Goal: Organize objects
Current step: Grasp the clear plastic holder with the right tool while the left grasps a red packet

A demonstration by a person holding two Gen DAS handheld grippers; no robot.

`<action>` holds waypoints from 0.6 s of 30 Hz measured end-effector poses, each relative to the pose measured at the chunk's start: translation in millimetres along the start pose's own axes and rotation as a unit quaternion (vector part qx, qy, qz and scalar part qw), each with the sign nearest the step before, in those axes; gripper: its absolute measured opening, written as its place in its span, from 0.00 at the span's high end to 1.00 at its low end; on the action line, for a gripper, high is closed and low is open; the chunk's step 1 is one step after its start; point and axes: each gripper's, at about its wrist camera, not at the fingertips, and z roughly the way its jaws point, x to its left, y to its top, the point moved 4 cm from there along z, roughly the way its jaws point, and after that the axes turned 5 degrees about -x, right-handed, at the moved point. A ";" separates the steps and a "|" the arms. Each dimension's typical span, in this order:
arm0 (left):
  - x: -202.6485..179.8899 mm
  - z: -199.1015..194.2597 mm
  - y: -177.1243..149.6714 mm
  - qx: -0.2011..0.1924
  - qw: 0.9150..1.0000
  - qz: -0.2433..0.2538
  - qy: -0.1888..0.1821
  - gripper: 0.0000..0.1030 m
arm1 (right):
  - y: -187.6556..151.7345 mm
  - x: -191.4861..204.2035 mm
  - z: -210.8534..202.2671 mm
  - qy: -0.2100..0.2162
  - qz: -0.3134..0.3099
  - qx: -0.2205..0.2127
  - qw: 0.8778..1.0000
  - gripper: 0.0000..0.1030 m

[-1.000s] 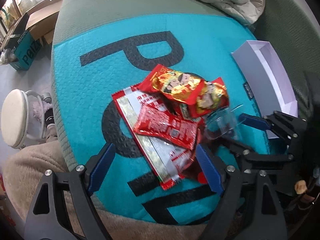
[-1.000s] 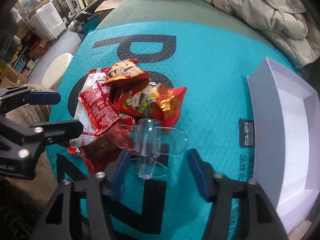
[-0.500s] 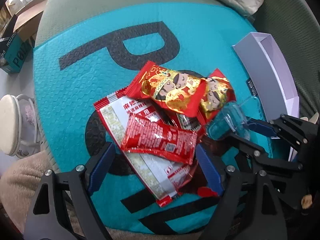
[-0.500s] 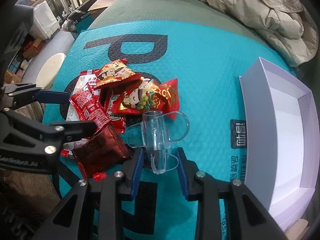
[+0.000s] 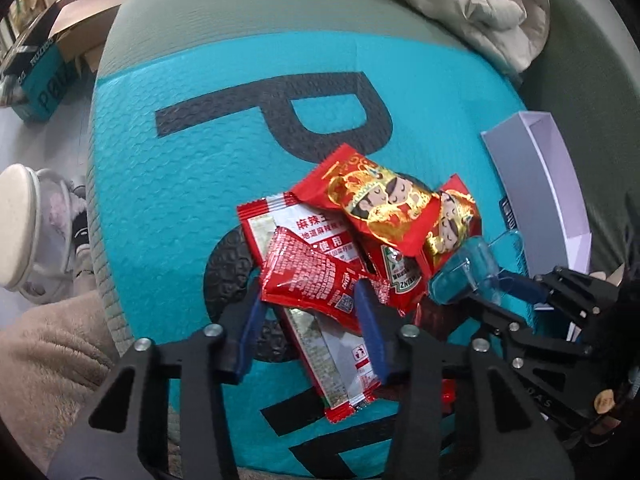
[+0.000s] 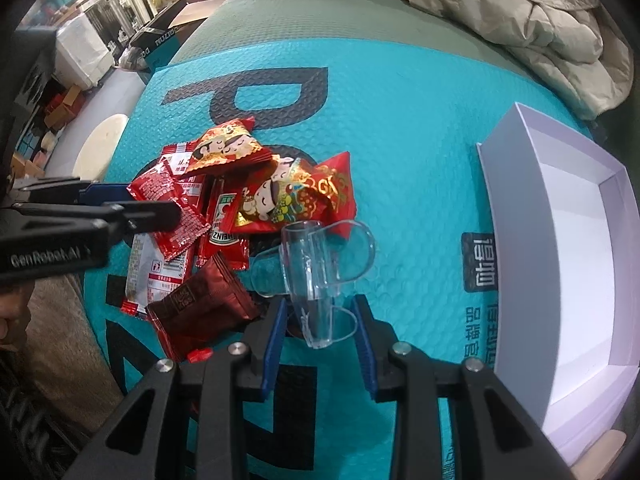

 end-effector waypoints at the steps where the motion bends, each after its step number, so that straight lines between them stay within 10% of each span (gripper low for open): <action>1: 1.3 -1.0 -0.4 -0.002 1.000 0.000 0.000 0.62 | 0.1 -0.3 0.2 0.000 0.000 0.000 1.000 0.68; 18: -8.3 -12.0 -10.8 -0.010 0.998 -0.061 -0.025 0.78 | -2.3 -3.2 -7.8 0.026 0.022 -0.007 0.999 0.75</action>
